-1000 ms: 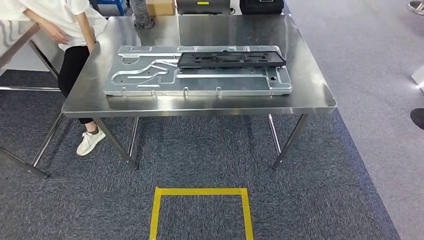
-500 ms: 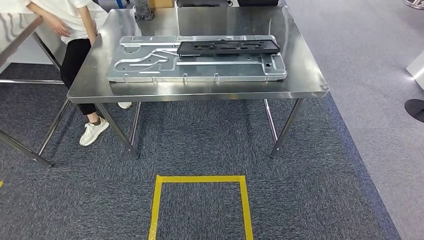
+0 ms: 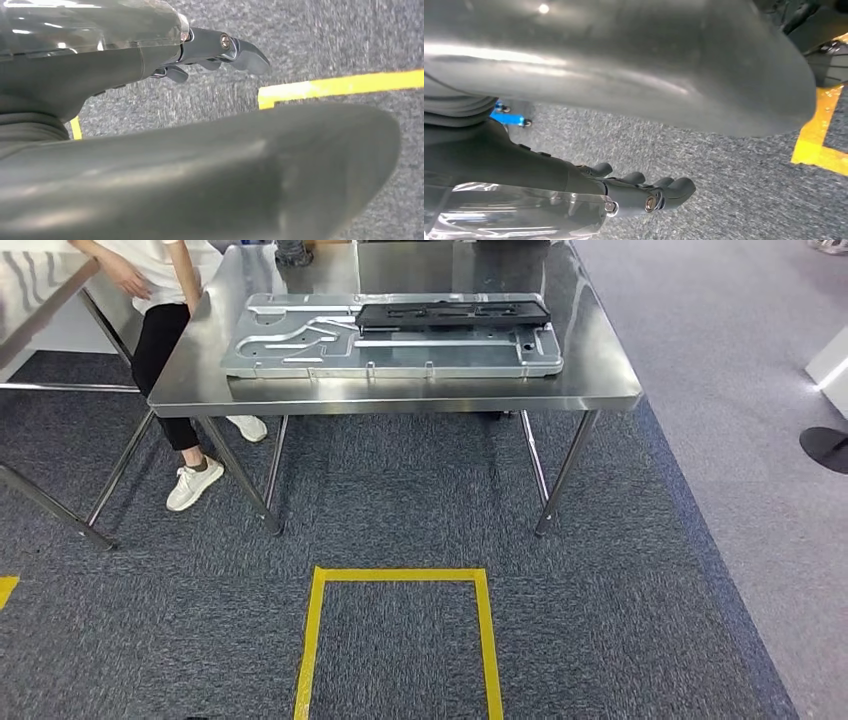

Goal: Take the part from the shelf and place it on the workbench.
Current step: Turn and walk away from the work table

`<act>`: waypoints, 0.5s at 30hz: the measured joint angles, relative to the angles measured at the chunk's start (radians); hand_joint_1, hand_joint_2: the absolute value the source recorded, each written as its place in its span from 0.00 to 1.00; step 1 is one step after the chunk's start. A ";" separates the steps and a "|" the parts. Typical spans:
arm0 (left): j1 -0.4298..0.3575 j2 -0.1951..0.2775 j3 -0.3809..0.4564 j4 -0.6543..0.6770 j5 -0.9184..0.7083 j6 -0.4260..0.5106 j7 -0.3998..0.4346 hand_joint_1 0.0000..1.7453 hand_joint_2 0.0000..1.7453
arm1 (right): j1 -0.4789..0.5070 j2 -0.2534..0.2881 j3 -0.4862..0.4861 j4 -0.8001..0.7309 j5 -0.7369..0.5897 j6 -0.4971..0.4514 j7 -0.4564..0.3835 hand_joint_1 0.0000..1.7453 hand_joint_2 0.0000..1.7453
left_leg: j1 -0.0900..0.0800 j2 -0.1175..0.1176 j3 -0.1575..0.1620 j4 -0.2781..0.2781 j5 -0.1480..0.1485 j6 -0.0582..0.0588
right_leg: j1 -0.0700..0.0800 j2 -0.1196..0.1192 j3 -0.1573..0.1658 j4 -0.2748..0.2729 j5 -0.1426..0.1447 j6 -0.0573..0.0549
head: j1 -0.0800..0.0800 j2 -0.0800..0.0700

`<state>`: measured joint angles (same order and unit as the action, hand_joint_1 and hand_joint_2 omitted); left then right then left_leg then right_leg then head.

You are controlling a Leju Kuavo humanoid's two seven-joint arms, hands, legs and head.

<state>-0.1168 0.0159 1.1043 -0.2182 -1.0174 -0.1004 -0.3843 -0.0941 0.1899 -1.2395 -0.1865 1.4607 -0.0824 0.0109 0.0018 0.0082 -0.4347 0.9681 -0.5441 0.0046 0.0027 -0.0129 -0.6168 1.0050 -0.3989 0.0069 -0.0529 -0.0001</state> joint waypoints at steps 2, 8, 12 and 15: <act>0.000 0.001 0.000 0.000 0.001 0.003 0.004 0.00 0.00 | 0.000 0.000 -0.001 0.000 -0.003 -0.002 -0.001 0.00 0.00 | 0.002 0.003 -0.015 -0.001 0.018 0.016 | -0.004 0.003 -0.008 0.011 -0.010 0.013 | 0.000 0.000; 0.000 0.000 -0.001 0.000 0.015 0.001 0.004 0.00 0.00 | 0.002 -0.004 -0.001 0.000 0.005 0.001 -0.004 0.00 0.00 | 0.001 0.008 -0.098 0.003 0.085 0.032 | -0.010 0.009 -0.063 0.285 -0.196 0.035 | 0.000 0.000; 0.002 -0.005 -0.001 0.000 0.022 -0.002 -0.004 0.00 0.00 | -0.001 -0.012 0.000 0.000 0.013 0.003 -0.009 0.00 0.00 | -0.001 0.008 -0.154 0.024 0.117 0.022 | -0.006 0.009 0.118 0.066 -0.125 0.020 | 0.000 0.000; 0.003 -0.008 0.000 0.000 0.029 -0.002 -0.008 0.00 0.00 | -0.004 -0.016 0.001 0.000 0.014 0.003 -0.021 0.00 0.00 | -0.002 0.008 -0.172 0.030 0.136 0.005 | 0.003 0.009 0.177 -0.045 -0.143 -0.003 | 0.000 0.000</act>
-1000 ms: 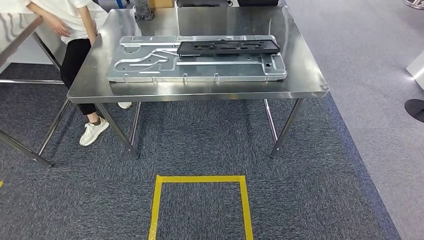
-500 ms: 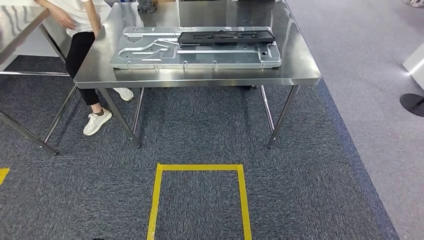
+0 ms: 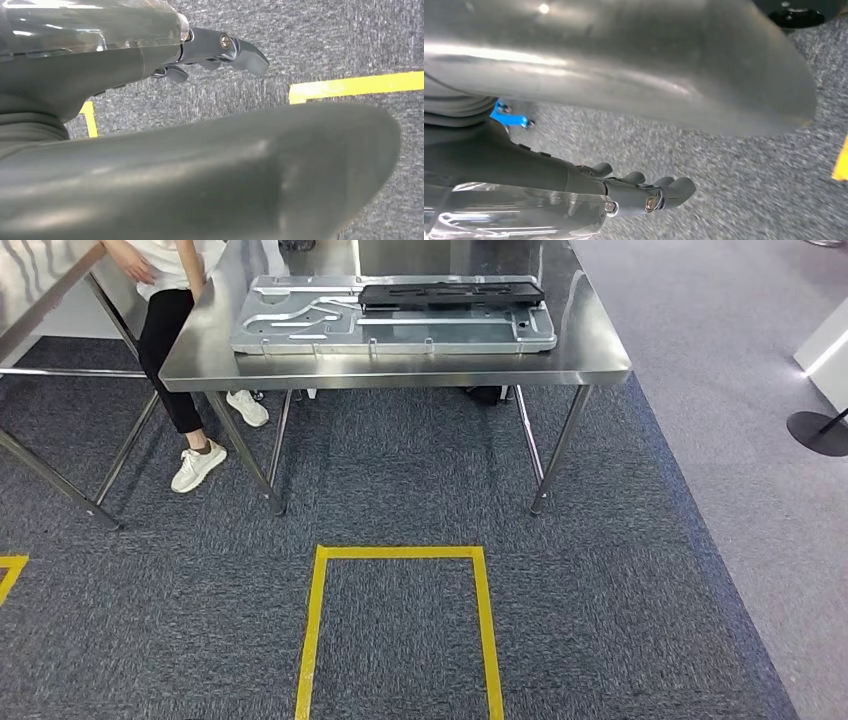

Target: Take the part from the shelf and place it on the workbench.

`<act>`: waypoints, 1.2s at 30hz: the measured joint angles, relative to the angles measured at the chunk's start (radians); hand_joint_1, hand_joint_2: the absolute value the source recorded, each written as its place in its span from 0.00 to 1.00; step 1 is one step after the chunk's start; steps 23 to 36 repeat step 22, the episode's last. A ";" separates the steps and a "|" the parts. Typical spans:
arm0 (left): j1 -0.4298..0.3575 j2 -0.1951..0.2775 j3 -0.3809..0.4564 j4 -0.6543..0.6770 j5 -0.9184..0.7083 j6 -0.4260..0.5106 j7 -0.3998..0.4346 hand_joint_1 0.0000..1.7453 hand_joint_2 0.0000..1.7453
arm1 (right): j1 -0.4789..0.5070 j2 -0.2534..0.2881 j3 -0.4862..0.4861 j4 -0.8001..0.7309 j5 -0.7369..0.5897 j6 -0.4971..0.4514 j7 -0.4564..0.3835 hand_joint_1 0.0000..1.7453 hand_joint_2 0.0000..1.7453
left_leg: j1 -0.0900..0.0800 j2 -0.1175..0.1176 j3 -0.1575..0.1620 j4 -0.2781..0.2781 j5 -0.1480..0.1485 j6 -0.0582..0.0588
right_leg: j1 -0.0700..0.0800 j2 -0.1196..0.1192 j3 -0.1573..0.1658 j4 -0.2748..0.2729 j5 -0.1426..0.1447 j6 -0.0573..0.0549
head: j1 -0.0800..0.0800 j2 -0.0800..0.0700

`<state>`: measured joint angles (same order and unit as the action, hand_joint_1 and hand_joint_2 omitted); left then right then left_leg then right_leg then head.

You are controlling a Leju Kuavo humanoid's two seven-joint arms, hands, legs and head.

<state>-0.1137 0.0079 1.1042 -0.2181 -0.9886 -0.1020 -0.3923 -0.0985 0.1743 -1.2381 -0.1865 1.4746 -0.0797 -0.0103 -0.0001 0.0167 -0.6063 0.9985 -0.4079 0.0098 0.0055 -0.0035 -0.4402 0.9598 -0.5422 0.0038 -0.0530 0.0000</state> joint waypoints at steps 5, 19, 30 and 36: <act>0.012 -0.005 0.008 0.000 0.016 0.010 0.000 0.00 0.00 | 0.002 -0.003 0.000 0.000 -0.008 0.004 -0.023 0.00 0.00 | 0.008 -0.007 -0.051 0.135 -0.113 -0.024 | -0.004 -0.005 -0.029 -0.009 0.037 -0.033 | 0.000 0.000; 0.028 -0.022 0.040 0.000 0.044 0.015 0.004 0.00 0.00 | 0.003 -0.011 -0.002 0.000 -0.038 0.017 0.015 0.00 0.00 | 0.014 -0.007 0.102 -0.019 -0.083 0.015 | -0.003 0.000 -0.129 0.098 0.020 0.018 | 0.000 0.000; 0.028 -0.028 0.043 0.000 0.044 0.015 0.006 0.00 0.00 | 0.005 -0.016 -0.005 0.000 -0.045 0.018 0.018 0.00 0.00 | 0.012 -0.005 0.092 -0.018 -0.078 0.023 | -0.009 0.002 -0.205 0.268 -0.067 0.026 | 0.000 0.000; 0.028 -0.028 0.043 0.000 0.044 0.015 0.006 0.00 0.00 | 0.005 -0.016 -0.005 0.000 -0.045 0.018 0.018 0.00 0.00 | 0.012 -0.005 0.092 -0.018 -0.078 0.023 | -0.009 0.002 -0.205 0.268 -0.067 0.026 | 0.000 0.000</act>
